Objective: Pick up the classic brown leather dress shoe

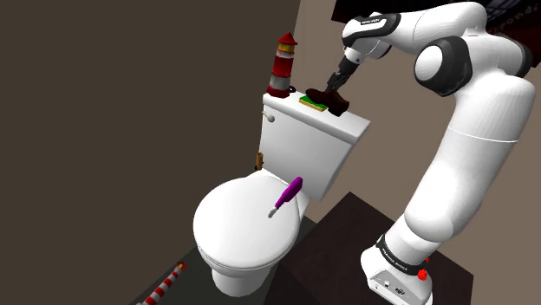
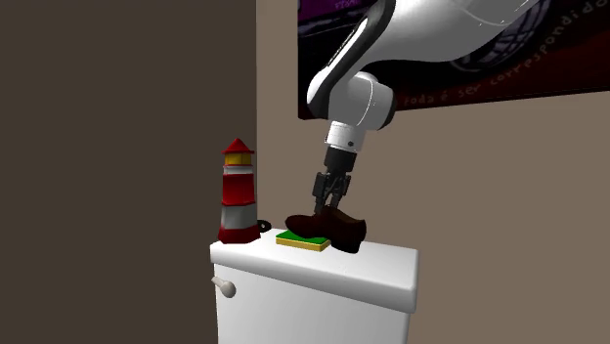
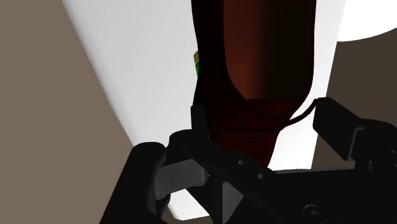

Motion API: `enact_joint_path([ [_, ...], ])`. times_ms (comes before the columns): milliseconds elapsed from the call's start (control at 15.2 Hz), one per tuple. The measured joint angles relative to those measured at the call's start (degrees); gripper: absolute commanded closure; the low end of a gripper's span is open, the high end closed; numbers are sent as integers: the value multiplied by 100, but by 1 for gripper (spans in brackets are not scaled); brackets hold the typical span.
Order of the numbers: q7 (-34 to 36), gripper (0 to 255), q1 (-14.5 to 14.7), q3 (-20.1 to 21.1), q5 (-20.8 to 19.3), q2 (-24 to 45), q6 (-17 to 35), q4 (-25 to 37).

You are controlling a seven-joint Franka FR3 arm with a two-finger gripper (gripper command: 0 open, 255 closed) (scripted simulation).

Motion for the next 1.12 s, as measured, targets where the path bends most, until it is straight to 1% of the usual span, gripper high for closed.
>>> enact_joint_path([
  [264,29,255,0,-1,-13,5,-90,89],
  [792,164,255,-36,-29,-82,-18,-640,630],
  [1122,253,255,-77,-43,-93,22,-1047,1083],
])
